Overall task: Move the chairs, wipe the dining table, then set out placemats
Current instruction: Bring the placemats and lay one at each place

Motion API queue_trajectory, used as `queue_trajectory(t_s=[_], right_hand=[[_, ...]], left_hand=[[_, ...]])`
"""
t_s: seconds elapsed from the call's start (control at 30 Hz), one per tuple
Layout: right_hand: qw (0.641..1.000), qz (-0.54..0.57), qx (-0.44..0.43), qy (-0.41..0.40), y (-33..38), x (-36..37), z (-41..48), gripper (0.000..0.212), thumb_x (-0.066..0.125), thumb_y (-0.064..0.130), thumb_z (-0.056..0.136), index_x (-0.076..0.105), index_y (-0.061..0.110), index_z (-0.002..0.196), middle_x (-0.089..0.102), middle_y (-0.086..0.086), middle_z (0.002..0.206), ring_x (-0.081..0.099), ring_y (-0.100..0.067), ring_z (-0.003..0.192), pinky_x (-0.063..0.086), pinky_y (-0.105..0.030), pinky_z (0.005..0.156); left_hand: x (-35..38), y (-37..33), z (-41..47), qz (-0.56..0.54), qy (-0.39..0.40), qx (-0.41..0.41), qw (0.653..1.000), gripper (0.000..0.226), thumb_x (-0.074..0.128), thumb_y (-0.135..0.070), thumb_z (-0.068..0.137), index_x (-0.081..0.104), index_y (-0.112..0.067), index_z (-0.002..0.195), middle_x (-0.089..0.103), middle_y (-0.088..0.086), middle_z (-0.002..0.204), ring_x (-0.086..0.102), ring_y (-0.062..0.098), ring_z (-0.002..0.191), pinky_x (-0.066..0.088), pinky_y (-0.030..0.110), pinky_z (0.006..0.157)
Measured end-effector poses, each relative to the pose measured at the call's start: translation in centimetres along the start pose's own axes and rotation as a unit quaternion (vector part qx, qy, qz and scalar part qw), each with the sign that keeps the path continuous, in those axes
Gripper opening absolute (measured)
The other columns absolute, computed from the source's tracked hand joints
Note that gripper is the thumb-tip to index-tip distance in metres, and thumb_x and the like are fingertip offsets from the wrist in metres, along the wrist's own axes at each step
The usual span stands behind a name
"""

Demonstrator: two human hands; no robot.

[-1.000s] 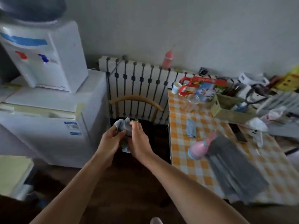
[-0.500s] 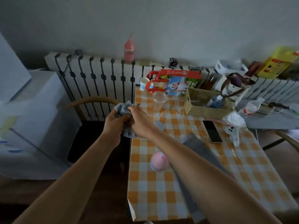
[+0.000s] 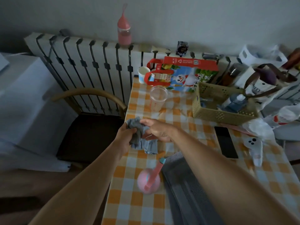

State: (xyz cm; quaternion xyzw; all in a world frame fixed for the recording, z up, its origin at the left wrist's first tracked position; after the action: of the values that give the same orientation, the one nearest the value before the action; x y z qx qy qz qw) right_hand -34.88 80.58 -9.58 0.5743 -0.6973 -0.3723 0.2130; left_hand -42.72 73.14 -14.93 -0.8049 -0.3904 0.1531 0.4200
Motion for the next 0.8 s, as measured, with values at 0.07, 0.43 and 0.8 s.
queue_trajectory(t_s=[0.07,0.43,0.8], right_hand=[[0.999,0.031,0.014,0.012,-2.1,0.0,1.4,0.061,0.036,-0.014,0.093,0.025,0.011,0.148,0.021,-0.006,0.156,0.046,-0.025,0.129,0.048,-0.028,0.085],[0.987,0.161,0.009,-0.022,-5.7,0.5,3.4,0.053,0.04,-0.011,0.093,0.036,0.011,0.142,0.047,-0.005,0.135,0.056,-0.021,0.109,0.053,-0.027,0.082],[0.915,0.298,0.007,-0.273,-14.2,-7.2,-14.3,0.031,0.046,0.002,0.095,0.05,-0.001,0.126,0.06,-0.019,0.111,0.063,-0.028,0.09,0.053,-0.035,0.083]], left_hand=[[0.2,2.4,1.8,0.009,0.001,-0.015,1.0,0.03,0.043,0.002,0.095,0.049,-0.011,0.122,0.062,0.014,0.104,0.061,0.024,0.088,0.053,0.032,0.068],[-2.4,3.3,4.4,0.372,-0.08,0.053,0.923,0.044,0.055,-0.026,0.084,0.048,-0.03,0.128,0.054,0.01,0.114,0.057,0.033,0.102,0.053,0.045,0.087],[4.7,-9.4,-12.6,0.238,0.03,0.239,0.941,0.026,0.048,-0.012,0.096,0.06,-0.013,0.119,0.062,0.004,0.105,0.057,0.014,0.095,0.045,0.029,0.09]])
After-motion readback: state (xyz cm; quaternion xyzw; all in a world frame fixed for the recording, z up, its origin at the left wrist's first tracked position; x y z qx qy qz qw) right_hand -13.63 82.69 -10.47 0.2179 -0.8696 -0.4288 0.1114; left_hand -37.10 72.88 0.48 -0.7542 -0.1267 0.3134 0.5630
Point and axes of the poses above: each hand's wrist, its own z-axis towards the middle knuckle, its own x-axis out of the palm, y = z × x, the point moved 10 cm from there along z, towards the middle knuckle
